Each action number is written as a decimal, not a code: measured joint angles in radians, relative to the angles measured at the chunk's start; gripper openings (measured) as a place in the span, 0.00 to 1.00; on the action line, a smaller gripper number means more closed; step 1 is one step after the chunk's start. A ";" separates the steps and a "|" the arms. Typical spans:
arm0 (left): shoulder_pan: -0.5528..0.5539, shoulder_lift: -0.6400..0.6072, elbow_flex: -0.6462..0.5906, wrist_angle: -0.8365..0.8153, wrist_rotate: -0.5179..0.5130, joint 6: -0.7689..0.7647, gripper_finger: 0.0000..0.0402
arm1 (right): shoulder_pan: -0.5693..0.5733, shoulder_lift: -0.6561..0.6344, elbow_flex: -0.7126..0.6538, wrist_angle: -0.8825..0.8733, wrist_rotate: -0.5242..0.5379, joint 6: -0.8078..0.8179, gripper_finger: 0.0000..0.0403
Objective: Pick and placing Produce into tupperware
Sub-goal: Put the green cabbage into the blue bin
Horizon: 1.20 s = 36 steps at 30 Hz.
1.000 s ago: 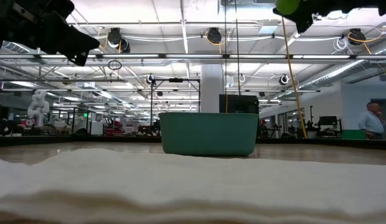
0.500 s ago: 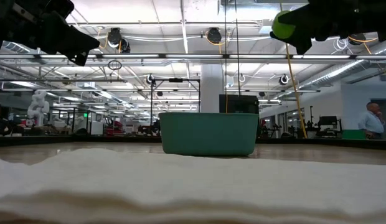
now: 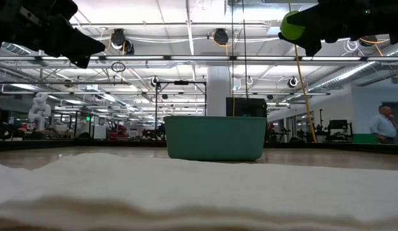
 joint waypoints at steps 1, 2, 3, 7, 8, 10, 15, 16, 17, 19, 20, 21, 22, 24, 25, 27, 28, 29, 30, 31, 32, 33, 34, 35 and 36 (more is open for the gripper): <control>0.000 0.000 0.000 0.000 -0.001 0.000 0.06 | 0.000 0.000 0.000 0.001 0.000 0.000 0.58; 0.000 0.000 0.000 0.000 -0.001 0.000 0.06 | 0.000 0.001 0.000 0.002 0.000 0.000 0.58; 0.000 0.000 0.000 0.000 -0.002 0.000 0.06 | 0.000 0.001 0.000 0.002 0.000 0.000 0.58; 0.000 0.000 0.000 -0.001 -0.002 -0.001 0.06 | 0.000 0.001 0.000 0.002 0.000 0.000 0.58; 0.000 0.000 0.000 0.000 -0.002 -0.001 0.06 | 0.000 0.001 0.000 0.002 0.000 0.000 0.58; 0.000 0.000 0.000 -0.001 -0.002 -0.001 0.06 | 0.000 0.001 0.000 0.002 0.000 0.000 0.58; 0.000 0.000 0.000 -0.001 -0.002 -0.002 0.06 | 0.000 0.011 0.000 0.002 -0.002 0.018 0.58; 0.000 0.000 0.000 -0.001 -0.002 -0.002 0.06 | 0.000 0.015 0.000 0.002 -0.002 0.021 0.58; 0.000 0.000 0.000 -0.001 -0.002 -0.002 0.06 | 0.000 0.019 0.000 0.002 -0.002 0.024 0.58; 0.000 0.000 0.000 0.000 -0.002 -0.002 0.06 | 0.000 0.025 0.000 0.003 -0.003 0.026 0.58; 0.000 0.000 0.000 0.000 -0.002 -0.002 0.06 | 0.000 0.026 0.000 0.003 -0.003 0.026 0.58; 0.000 0.000 0.000 0.000 -0.002 -0.002 0.06 | 0.000 0.026 0.000 0.005 -0.004 0.026 0.58; 0.000 0.000 0.000 0.000 -0.002 -0.002 0.06 | 0.000 0.026 0.000 0.005 -0.004 0.026 0.58; 0.000 0.000 0.000 0.000 -0.002 -0.002 0.06 | 0.000 0.026 0.000 0.005 -0.004 0.025 0.58; 0.000 0.000 0.000 0.000 -0.002 -0.005 0.06 | 0.000 0.027 0.000 0.006 -0.006 0.025 0.58; 0.000 0.000 0.000 0.000 -0.002 -0.005 0.06 | 0.000 0.027 0.000 0.006 -0.007 0.024 0.58; 0.000 0.000 0.000 0.000 -0.002 -0.005 0.06 | 0.000 0.027 0.000 0.006 -0.007 0.025 0.58; 0.000 0.000 0.000 0.000 -0.002 -0.005 0.06 | 0.000 0.027 0.000 0.006 -0.007 0.025 0.58; 0.000 0.000 0.000 0.000 -0.002 -0.005 0.06 | 0.000 0.027 0.000 0.006 -0.007 0.025 0.58; 0.000 0.000 0.000 0.000 -0.002 -0.002 0.06 | 0.000 0.027 0.000 0.006 -0.007 0.025 0.58; 0.000 0.000 0.000 0.000 -0.003 -0.003 0.06 | 0.000 0.027 0.000 0.006 -0.007 0.026 0.58; 0.000 0.000 0.000 0.000 -0.003 -0.003 0.06 | 0.000 0.027 0.000 0.006 -0.008 0.026 0.58; 0.000 0.000 0.000 0.000 -0.003 -0.002 0.06 | 0.000 0.027 0.000 0.006 -0.008 0.026 0.58; 0.000 0.000 0.000 0.000 -0.003 -0.002 0.06 | 0.000 0.027 0.000 0.006 -0.008 0.026 0.58; 0.000 0.000 0.000 0.000 -0.003 -0.002 0.06 | 0.000 0.027 0.000 0.006 -0.008 0.026 0.58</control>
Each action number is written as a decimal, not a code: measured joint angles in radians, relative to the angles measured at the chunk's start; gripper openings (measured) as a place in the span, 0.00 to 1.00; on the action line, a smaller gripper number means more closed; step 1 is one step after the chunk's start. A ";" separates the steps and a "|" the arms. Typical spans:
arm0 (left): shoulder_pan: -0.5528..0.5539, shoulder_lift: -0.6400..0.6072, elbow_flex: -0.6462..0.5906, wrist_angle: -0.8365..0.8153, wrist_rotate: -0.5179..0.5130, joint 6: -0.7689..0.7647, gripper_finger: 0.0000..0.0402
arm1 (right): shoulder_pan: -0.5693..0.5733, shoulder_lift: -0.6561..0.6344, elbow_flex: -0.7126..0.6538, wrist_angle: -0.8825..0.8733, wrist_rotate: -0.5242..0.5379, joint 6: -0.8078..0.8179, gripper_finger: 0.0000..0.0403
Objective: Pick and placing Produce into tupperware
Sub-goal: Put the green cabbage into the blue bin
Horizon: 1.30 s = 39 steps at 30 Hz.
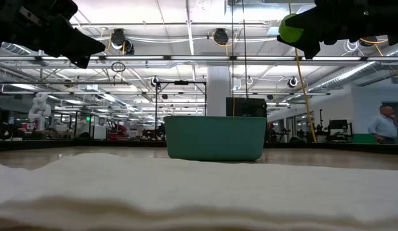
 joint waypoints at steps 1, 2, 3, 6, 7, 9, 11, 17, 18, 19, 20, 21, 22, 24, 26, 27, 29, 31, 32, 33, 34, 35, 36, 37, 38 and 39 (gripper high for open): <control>0.000 0.000 0.000 0.000 0.000 0.000 0.06 | 0.000 0.000 0.000 0.000 0.000 0.000 0.58; 0.000 0.000 0.000 0.000 0.000 0.000 0.06 | 0.000 0.000 0.000 0.000 0.000 0.000 0.58; 0.000 0.000 0.000 0.000 0.000 0.000 0.06 | 0.000 0.000 0.000 0.000 0.000 0.000 0.58; 0.000 0.000 0.000 0.000 0.000 0.000 0.06 | 0.000 0.000 0.000 -0.005 0.000 0.003 0.58; 0.000 0.000 0.000 0.000 0.000 -0.001 0.06 | 0.000 0.000 0.000 -0.007 -0.001 0.009 0.58; 0.000 0.000 0.000 0.000 0.000 -0.001 0.06 | 0.000 0.003 0.000 -0.011 -0.003 0.019 0.58; 0.000 0.000 0.000 0.000 0.000 -0.001 0.06 | 0.000 0.010 0.000 -0.012 -0.025 0.026 0.58; 0.000 0.000 0.000 0.000 0.000 0.000 0.06 | 0.000 0.035 0.000 -0.006 -0.029 0.027 0.58; 0.000 0.000 0.000 0.000 0.000 0.000 0.06 | 0.000 0.038 0.000 -0.004 -0.029 0.027 0.58; 0.000 0.000 0.000 0.000 0.000 0.000 0.06 | 0.000 0.040 0.000 -0.003 -0.029 0.027 0.58; 0.000 0.000 0.000 0.000 0.000 0.000 0.06 | 0.000 0.044 0.000 -0.003 -0.029 0.026 0.58; 0.000 0.000 0.000 0.000 -0.001 0.000 0.06 | 0.000 0.048 0.000 0.005 -0.028 0.026 0.58; 0.000 0.000 0.000 0.000 -0.001 0.000 0.06 | 0.000 0.053 0.000 0.012 -0.028 0.027 0.58; 0.000 0.000 0.000 0.001 -0.001 0.001 0.06 | 0.000 0.062 0.004 0.015 -0.028 0.027 0.58; 0.000 0.000 0.000 0.000 -0.001 0.003 0.06 | 0.000 0.076 0.015 0.016 -0.028 0.027 0.58; 0.000 0.000 0.000 0.001 -0.001 0.003 0.06 | 0.000 0.084 0.021 0.016 -0.028 0.027 0.58; 0.000 0.000 0.000 0.001 -0.001 0.003 0.06 | 0.000 0.104 0.036 0.019 -0.028 0.027 0.58; 0.000 0.000 0.000 0.001 -0.001 0.002 0.06 | 0.000 0.127 0.053 0.018 -0.028 0.026 0.58; 0.000 0.000 0.000 0.001 -0.001 0.003 0.06 | 0.000 0.140 0.062 0.019 -0.028 0.025 0.58; 0.000 0.000 0.000 0.001 -0.001 0.002 0.06 | 0.001 0.153 0.070 0.019 -0.030 0.023 0.58; 0.000 0.000 0.000 0.001 -0.001 0.002 0.06 | 0.001 0.166 0.079 0.019 -0.035 0.022 0.58; 0.000 0.000 0.000 0.001 -0.001 0.003 0.06 | 0.001 0.180 0.088 0.019 -0.050 0.021 0.58; 0.000 0.000 0.000 0.001 -0.001 0.002 0.06 | 0.001 0.193 0.096 0.019 -0.055 0.020 0.58; 0.000 0.000 0.000 0.001 -0.001 0.002 0.06 | 0.001 0.207 0.105 0.019 -0.056 0.018 0.58; 0.000 0.000 0.000 0.001 -0.001 0.002 0.06 | 0.001 0.220 0.114 0.019 -0.058 0.014 0.58; 0.000 0.000 0.000 0.001 -0.001 0.002 0.06 | 0.001 0.232 0.120 0.024 -0.060 0.009 0.58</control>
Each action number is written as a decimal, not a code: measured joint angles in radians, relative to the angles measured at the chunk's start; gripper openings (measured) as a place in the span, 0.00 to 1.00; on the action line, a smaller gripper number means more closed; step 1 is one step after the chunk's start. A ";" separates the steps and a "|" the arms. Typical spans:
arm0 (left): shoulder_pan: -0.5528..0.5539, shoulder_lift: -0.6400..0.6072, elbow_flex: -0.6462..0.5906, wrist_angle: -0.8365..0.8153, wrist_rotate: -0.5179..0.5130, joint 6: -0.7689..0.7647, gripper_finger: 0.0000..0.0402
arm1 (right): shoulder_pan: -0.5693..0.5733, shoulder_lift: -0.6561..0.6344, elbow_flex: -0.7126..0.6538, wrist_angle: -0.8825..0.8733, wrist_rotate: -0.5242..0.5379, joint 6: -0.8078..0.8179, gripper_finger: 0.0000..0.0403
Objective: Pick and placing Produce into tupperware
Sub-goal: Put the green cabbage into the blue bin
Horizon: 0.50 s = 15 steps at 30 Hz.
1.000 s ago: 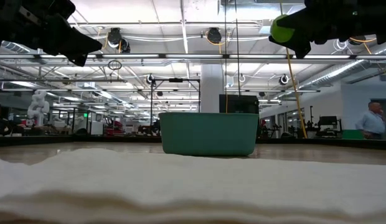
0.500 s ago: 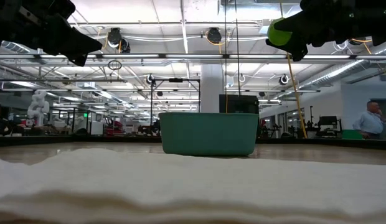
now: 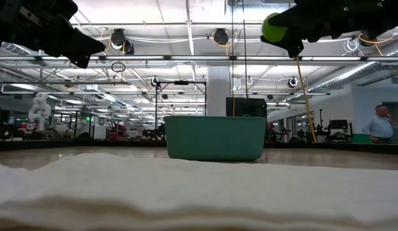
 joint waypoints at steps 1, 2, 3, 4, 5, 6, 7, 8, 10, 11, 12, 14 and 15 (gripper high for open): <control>0.000 0.000 0.000 0.000 0.000 0.000 0.06 | 0.000 0.011 0.006 0.005 -0.007 -0.004 0.58; 0.000 0.000 0.000 0.000 0.000 0.000 0.06 | 0.000 0.019 0.008 0.019 -0.016 -0.007 0.58; 0.000 0.000 0.000 0.000 0.000 0.000 0.06 | 0.000 0.025 0.009 0.031 -0.018 -0.009 0.58; 0.000 0.000 0.000 0.000 0.000 -0.001 0.06 | 0.000 0.028 0.009 0.040 -0.018 -0.009 0.58; 0.000 0.000 0.000 0.000 0.000 -0.002 0.06 | 0.000 0.030 0.009 0.044 -0.018 -0.009 0.58; 0.000 0.000 0.000 0.000 0.000 -0.004 0.06 | 0.000 0.031 0.009 0.044 -0.018 -0.009 0.58; 0.000 0.000 0.000 0.000 0.000 -0.006 0.06 | 0.000 0.031 0.009 0.043 -0.018 -0.009 0.58; 0.000 0.000 0.000 0.000 0.000 -0.006 0.06 | 0.000 0.031 0.009 0.041 -0.018 -0.009 0.58; 0.000 0.000 0.000 0.000 0.000 -0.006 0.06 | 0.000 0.031 0.009 0.039 -0.018 -0.007 0.58; 0.000 0.000 0.000 0.000 0.000 -0.006 0.06 | 0.000 0.031 0.009 0.038 -0.018 -0.004 0.58; 0.000 0.000 0.000 0.000 0.000 -0.006 0.06 | 0.000 0.031 0.009 0.038 -0.018 -0.001 0.58; 0.000 0.000 0.000 0.000 0.000 -0.006 0.06 | 0.000 0.031 0.009 0.038 -0.019 0.007 0.58; 0.000 0.000 0.000 0.000 0.000 -0.006 0.06 | 0.000 0.031 0.009 0.038 -0.019 0.011 0.58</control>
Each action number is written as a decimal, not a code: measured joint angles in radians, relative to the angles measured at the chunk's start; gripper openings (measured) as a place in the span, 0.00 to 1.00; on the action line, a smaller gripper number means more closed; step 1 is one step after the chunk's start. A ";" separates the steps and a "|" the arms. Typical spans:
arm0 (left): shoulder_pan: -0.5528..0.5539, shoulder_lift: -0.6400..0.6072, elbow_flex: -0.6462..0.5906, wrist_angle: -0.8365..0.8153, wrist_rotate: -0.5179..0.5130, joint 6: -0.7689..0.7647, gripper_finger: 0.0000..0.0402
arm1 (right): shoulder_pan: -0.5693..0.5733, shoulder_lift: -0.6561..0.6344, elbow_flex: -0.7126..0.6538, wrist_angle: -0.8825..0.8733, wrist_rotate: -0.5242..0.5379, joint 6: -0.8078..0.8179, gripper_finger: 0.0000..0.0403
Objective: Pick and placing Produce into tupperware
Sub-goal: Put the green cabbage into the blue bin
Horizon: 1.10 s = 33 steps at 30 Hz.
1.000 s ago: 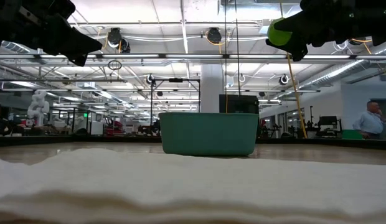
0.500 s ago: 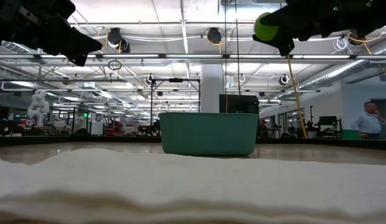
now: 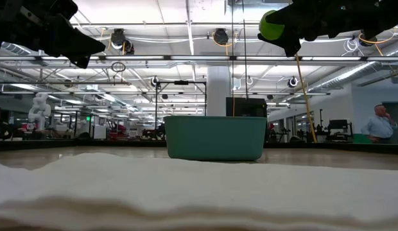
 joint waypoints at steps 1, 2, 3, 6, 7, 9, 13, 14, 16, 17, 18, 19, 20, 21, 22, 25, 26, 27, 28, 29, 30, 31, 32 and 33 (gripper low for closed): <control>0.000 0.000 0.000 0.000 0.000 0.000 0.06 | 0.000 0.000 0.000 0.000 0.000 0.003 0.58; 0.000 0.000 0.000 0.000 0.000 0.000 0.06 | 0.000 0.000 0.000 0.000 0.000 0.005 0.58; 0.000 0.000 0.000 0.000 0.000 0.000 0.06 | 0.000 0.000 0.000 0.000 -0.001 0.005 0.58; 0.000 0.000 0.000 0.000 0.000 0.000 0.06 | 0.000 0.000 0.000 0.000 -0.001 0.006 0.58; 0.000 0.000 0.000 0.000 0.000 0.000 0.06 | 0.000 0.000 0.000 0.000 -0.001 0.006 0.58; 0.000 0.000 0.000 0.000 0.000 0.000 0.06 | 0.000 0.000 0.000 0.000 -0.001 0.006 0.58; 0.000 0.000 0.000 0.000 0.000 0.000 0.06 | 0.000 0.000 0.000 -0.001 -0.001 0.006 0.58; 0.000 0.000 0.000 0.000 0.000 0.000 0.06 | 0.000 0.000 0.000 -0.001 -0.001 0.006 0.58; 0.000 0.000 0.000 0.000 0.000 0.000 0.06 | 0.000 0.000 0.000 -0.001 -0.001 0.006 0.58; 0.000 0.000 0.000 0.000 0.000 0.000 0.06 | 0.000 0.000 0.000 -0.001 -0.001 0.006 0.58; 0.000 0.000 0.000 0.000 0.000 0.000 0.06 | 0.000 0.000 0.000 -0.001 -0.001 0.006 0.58; 0.000 0.000 0.000 0.000 0.000 0.000 0.06 | 0.000 0.000 0.000 -0.001 -0.001 0.006 0.58; 0.000 0.000 0.000 0.000 0.000 0.000 0.06 | 0.000 0.000 0.000 -0.001 -0.001 0.006 0.58; 0.000 0.000 0.000 0.000 0.000 0.000 0.06 | 0.000 0.000 0.000 -0.001 -0.001 0.006 0.58; 0.000 0.000 0.000 0.000 0.000 0.000 0.06 | 0.000 0.000 0.000 -0.001 -0.001 0.006 0.58; 0.000 0.000 0.000 0.000 0.000 0.000 0.06 | 0.000 0.000 0.000 -0.001 -0.002 0.008 0.58; 0.000 0.000 0.000 -0.001 0.000 0.000 0.06 | 0.000 0.000 0.000 -0.001 -0.002 0.013 0.58; 0.000 0.000 0.000 -0.001 0.000 0.000 0.06 | 0.001 0.000 0.000 -0.001 -0.003 0.019 0.58; 0.000 0.000 0.000 -0.001 0.000 0.001 0.06 | 0.001 0.003 0.000 0.000 -0.006 0.023 0.58; 0.000 0.000 0.000 -0.001 0.000 0.001 0.06 | 0.001 0.007 0.000 0.000 -0.015 0.024 0.58; 0.000 0.000 0.000 -0.001 0.000 0.001 0.06 | 0.001 0.011 0.000 -0.001 -0.025 0.025 0.58; 0.000 0.000 0.000 -0.001 0.000 0.001 0.06 | 0.001 0.016 0.000 -0.002 -0.026 0.025 0.58; 0.000 0.000 0.000 -0.001 0.000 0.002 0.06 | 0.001 0.022 0.000 -0.001 -0.027 0.025 0.58; 0.000 0.000 0.000 -0.002 0.000 0.006 0.06 | 0.001 0.029 0.000 -0.001 -0.027 0.026 0.58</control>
